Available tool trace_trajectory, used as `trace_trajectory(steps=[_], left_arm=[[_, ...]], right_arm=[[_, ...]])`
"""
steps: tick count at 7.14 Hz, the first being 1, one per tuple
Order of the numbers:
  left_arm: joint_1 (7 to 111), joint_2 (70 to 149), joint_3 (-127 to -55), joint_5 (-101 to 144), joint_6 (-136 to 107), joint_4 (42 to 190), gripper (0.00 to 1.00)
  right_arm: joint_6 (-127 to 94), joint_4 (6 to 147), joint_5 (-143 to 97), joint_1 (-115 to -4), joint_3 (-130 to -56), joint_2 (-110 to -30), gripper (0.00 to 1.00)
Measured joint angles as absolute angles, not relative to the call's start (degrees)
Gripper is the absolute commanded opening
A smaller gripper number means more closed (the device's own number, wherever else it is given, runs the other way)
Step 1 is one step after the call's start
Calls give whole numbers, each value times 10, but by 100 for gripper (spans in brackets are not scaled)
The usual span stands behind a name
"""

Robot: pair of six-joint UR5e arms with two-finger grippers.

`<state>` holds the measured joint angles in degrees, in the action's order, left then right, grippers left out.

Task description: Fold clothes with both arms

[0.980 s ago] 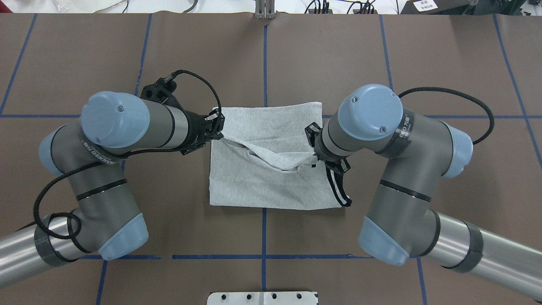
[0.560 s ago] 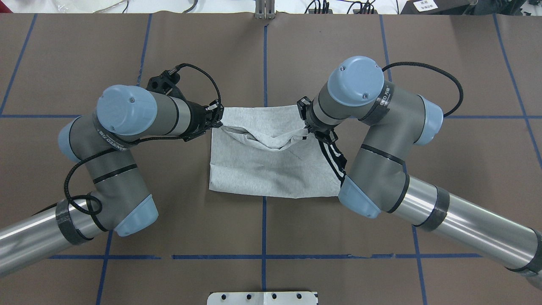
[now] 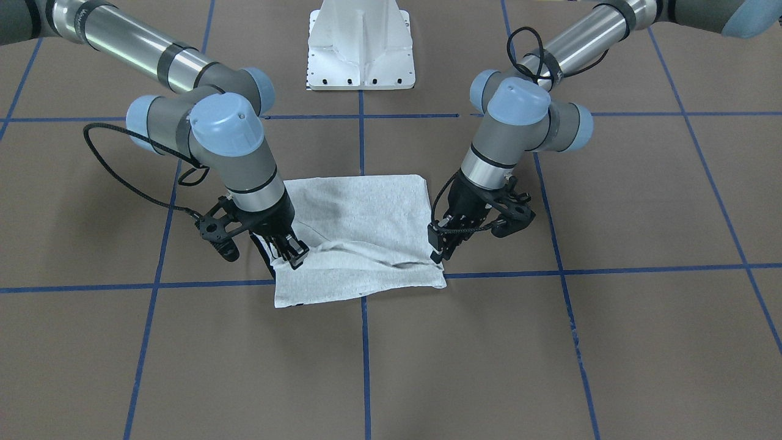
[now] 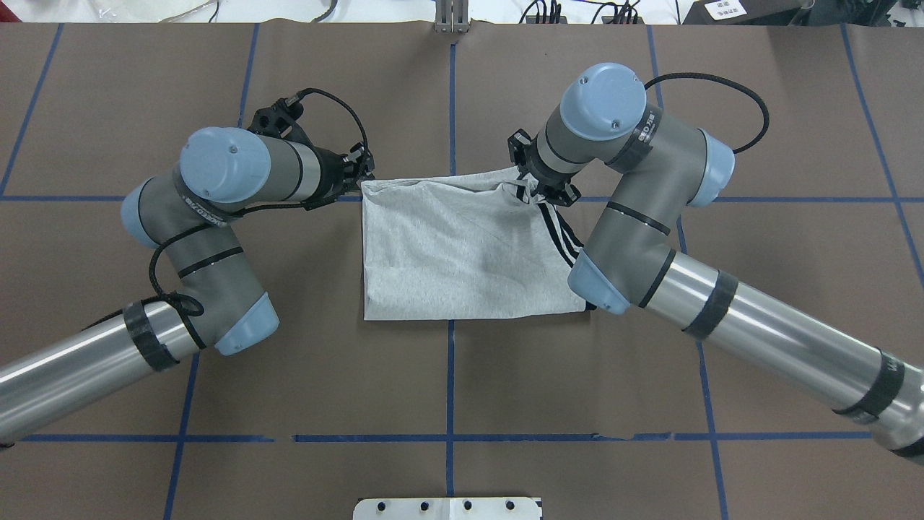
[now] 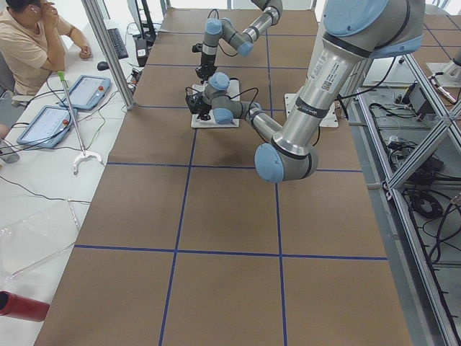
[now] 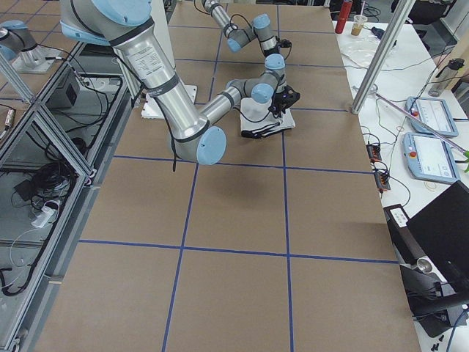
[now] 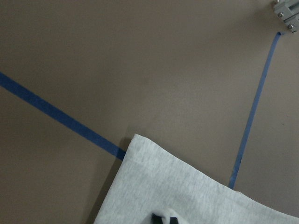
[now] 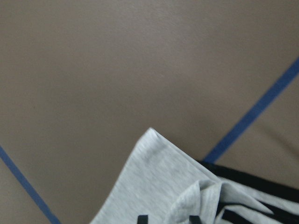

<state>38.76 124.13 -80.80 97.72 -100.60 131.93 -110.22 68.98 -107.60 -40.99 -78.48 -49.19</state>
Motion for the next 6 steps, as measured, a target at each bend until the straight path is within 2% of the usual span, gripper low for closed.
trace_trajectory(steps=[2,4,6], left_arm=[[424,1247,-771,974,-960,1348,66],[437,1246,-767,987,-927,1351,66],[474,1223,-769,1067,-789,1346,66]], right_arm=[[-994,627,-1138,-486,-698,-470,100],[-906,620,-1179,-534,-675,-485,100],[-818,621,-1225,-579,-676,-527,100]])
